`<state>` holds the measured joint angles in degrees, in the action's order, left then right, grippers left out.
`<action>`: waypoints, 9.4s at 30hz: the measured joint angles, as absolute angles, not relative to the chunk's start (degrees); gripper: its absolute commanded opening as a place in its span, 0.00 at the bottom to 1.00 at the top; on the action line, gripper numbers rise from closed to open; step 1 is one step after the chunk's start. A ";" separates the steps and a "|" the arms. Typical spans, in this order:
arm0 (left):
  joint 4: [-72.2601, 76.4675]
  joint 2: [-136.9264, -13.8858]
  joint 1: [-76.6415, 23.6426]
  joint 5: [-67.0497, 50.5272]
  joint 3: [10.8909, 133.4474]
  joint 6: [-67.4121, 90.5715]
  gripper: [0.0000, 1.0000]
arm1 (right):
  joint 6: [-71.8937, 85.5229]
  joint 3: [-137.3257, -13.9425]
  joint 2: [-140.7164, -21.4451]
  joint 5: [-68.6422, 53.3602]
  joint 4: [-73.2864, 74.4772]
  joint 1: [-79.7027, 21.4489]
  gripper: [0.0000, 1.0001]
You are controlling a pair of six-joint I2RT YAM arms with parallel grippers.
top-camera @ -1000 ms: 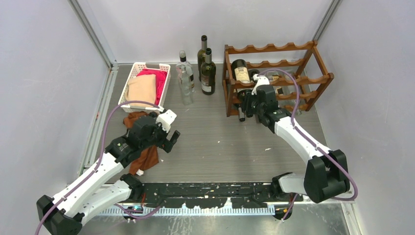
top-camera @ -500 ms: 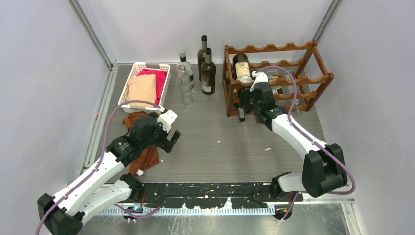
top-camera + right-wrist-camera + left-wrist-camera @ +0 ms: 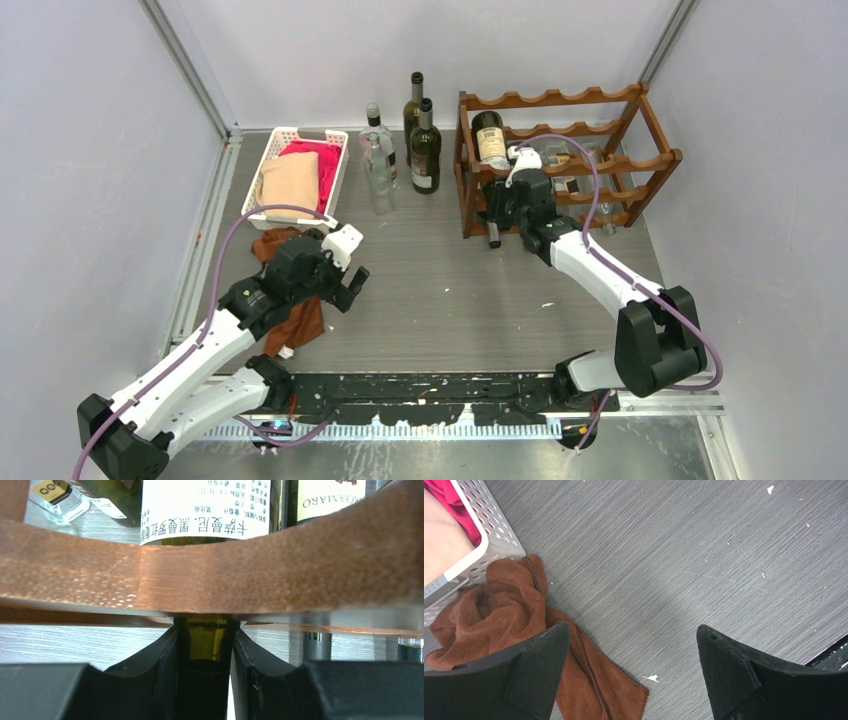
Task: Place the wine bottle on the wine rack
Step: Place the wine bottle in the wine rack, then pick up the wine bottle from the center of the board.
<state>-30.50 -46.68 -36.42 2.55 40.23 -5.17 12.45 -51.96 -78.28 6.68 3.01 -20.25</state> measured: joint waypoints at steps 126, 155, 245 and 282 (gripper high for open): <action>15.79 -73.71 -22.44 -3.92 42.63 22.33 1.00 | -32.25 -54.89 -63.11 -55.22 41.54 2.83 1.00; 70.28 -113.01 -3.25 -48.82 52.07 20.62 0.85 | -30.30 -52.71 -64.16 -53.04 38.68 4.40 1.00; 59.31 -117.49 -12.47 -58.61 58.74 3.03 0.82 | -32.84 -52.71 -66.15 -52.56 39.53 4.40 1.00; 64.51 -102.67 -18.94 -57.78 43.81 19.59 0.00 | -38.06 -54.78 -66.41 -51.53 46.00 4.40 1.00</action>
